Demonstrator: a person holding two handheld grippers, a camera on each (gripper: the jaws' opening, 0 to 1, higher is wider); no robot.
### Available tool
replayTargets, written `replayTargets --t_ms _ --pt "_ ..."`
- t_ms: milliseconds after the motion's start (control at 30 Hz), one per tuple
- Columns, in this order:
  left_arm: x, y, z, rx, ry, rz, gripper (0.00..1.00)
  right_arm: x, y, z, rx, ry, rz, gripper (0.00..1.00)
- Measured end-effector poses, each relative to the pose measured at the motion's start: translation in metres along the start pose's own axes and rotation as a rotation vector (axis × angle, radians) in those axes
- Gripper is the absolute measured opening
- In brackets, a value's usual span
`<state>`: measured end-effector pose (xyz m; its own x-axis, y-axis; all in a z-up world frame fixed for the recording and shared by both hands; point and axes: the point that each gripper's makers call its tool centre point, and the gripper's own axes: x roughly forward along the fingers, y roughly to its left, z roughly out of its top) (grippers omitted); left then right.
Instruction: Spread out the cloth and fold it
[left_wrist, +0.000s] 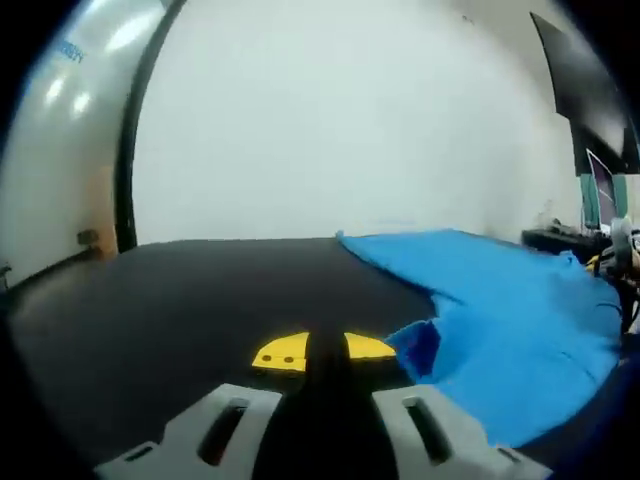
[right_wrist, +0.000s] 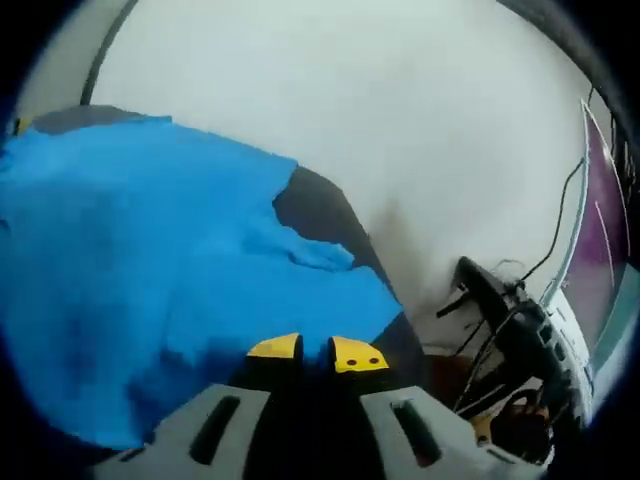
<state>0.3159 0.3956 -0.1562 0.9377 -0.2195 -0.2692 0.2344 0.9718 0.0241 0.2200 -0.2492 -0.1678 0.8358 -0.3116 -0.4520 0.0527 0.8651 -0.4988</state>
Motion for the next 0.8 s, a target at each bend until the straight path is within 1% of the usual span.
replayTargets --t_ms 33,67,100,167,200,233,267,300,333,367,400,433,467,500,533,567,600,633,667,700,733,800 --pt "-0.001 0.0 0.0 0.022 0.004 0.005 0.09 -0.001 0.002 0.007 -0.049 -0.033 0.011 0.0" --pt "-0.001 -0.004 0.003 0.003 -0.032 -0.003 0.09 -0.003 0.003 0.005 -0.049 -0.017 0.014 0.0" --pt "-0.001 -0.006 0.004 0.01 -0.038 -0.009 0.1 -0.007 0.004 0.002 -0.032 0.014 0.031 0.0" --pt "-0.001 -0.009 0.0 0.032 -0.018 -0.023 0.1 -0.019 0.006 -0.004 -0.001 0.078 0.08 0.0" --pt "-0.001 -0.011 -0.001 0.044 -0.016 -0.022 0.1 -0.024 0.007 -0.006 0.001 0.092 0.102 0.0" --pt "-0.001 -0.012 -0.001 0.062 -0.015 -0.021 0.1 -0.027 0.008 -0.009 -0.009 0.108 0.111 0.0" --pt "-0.001 -0.013 -0.001 0.068 -0.016 -0.025 0.1 -0.031 0.007 -0.014 -0.046 0.142 0.112 0.0" --pt "-0.001 -0.015 -0.001 0.073 -0.018 -0.032 0.1 -0.033 0.007 -0.015 -0.047 0.144 0.115 0.0" --pt "-0.001 -0.015 0.0 0.074 -0.019 -0.035 0.1 -0.035 0.009 -0.013 -0.051 0.129 0.142 0.0" --pt "-0.001 -0.015 0.0 0.073 -0.02 -0.036 0.1 -0.03 0.012 0.001 -0.033 0.038 0.181 0.0" --pt "-0.001 -0.015 0.001 0.071 -0.025 -0.035 0.1 -0.025 0.008 0.015 0.015 -0.042 0.183 0.0" --pt "-0.001 -0.014 0.001 0.067 -0.029 -0.034 0.1 -0.022 0.001 0.028 0.071 -0.097 0.164 0.04" --pt "-0.001 -0.014 0.002 0.062 -0.031 -0.034 0.1 -0.016 -0.006 0.041 0.131 -0.136 0.147 0.09" --pt "-0.002 -0.014 0.002 0.059 -0.033 -0.035 0.1 -0.008 -0.013 0.052 0.227 -0.174 0.129 0.15" --pt "-0.002 -0.014 0.002 0.058 -0.034 -0.035 0.1 0.0 -0.019 0.059 0.273 -0.185 0.111 0.17" --pt "-0.002 -0.014 0.002 0.059 -0.034 -0.034 0.1 0.01 -0.022 0.064 0.264 -0.18 0.101 0.17" --pt "-0.002 -0.014 0.001 0.065 -0.032 -0.031 0.1 0.024 -0.028 0.064 0.244 -0.153 0.074 0.17" --pt "-0.001 -0.015 0.001 0.073 -0.03 -0.029 0.1 0.033 -0.03 0.063 0.22 -0.127 0.063 0.17" --pt "-0.001 -0.015 0.0 0.079 -0.025 -0.026 0.1 0.04 -0.031 0.065 0.211 -0.13 0.068 0.17" --pt "-0.001 -0.014 -0.001 0.085 -0.023 -0.023 0.1 0.047 -0.034 0.067 0.238 -0.129 0.068 0.17" --pt "-0.001 -0.014 -0.001 0.09 -0.02 -0.02 0.1 0.055 -0.035 0.066 0.278 -0.114 0.085 0.17" --pt "0.0 -0.013 -0.002 0.092 -0.014 -0.018 0.1 0.07 -0.032 0.06 0.314 -0.056 0.118 0.16"
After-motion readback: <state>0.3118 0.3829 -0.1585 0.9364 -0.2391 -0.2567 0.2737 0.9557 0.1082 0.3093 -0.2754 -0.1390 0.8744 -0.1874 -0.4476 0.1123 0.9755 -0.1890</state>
